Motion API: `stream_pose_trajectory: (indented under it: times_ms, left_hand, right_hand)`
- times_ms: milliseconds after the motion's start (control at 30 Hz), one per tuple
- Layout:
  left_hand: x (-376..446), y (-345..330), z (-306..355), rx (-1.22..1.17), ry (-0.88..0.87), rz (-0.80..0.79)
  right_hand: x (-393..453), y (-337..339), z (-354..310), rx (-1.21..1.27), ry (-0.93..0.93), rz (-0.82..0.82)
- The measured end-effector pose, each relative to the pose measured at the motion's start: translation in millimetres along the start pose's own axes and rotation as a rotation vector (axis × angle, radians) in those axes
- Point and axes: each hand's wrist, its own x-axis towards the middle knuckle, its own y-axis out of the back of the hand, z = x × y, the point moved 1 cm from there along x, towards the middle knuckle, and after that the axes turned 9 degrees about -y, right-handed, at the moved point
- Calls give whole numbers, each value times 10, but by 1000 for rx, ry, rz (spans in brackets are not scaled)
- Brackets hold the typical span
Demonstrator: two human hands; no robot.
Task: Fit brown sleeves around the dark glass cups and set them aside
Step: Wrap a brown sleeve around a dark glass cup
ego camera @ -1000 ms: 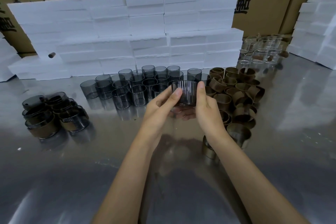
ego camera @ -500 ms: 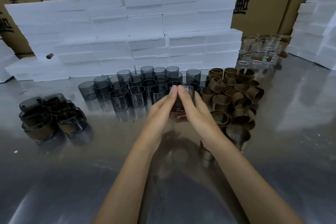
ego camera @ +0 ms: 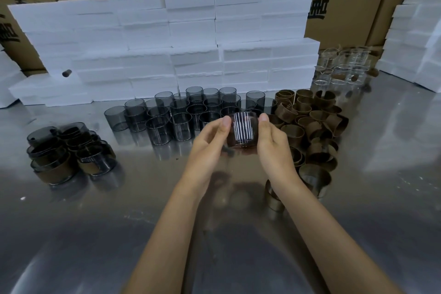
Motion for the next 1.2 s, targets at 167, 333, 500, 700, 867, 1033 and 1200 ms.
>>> stream_pose_trajectory:
  times_ms: [167, 333, 500, 700, 867, 1033, 1200]
  left_hand:
    - [16, 45, -19, -62, -55, 97]
    - [33, 42, 5, -122, -14, 87]
    - [11, 58, 50, -148, -67, 0]
    - [-19, 47, 93, -108, -85, -76]
    - [-13, 30, 96, -89, -134, -37]
    - [-8, 1, 52, -47, -193, 47]
    - [5, 30, 20, -116, -190, 163]
  right_hand:
    - [-17, 2, -15, 25, 16, -10]
    - [6, 19, -36, 156, -141, -52]
    - [7, 34, -41, 463, -372, -322]
    - [48, 42, -51, 697, -427, -363]
    - [53, 44, -63, 695, -431, -376]
    - [37, 48, -36, 554, -340, -388]
    - [30, 8, -34, 494, -309, -414]
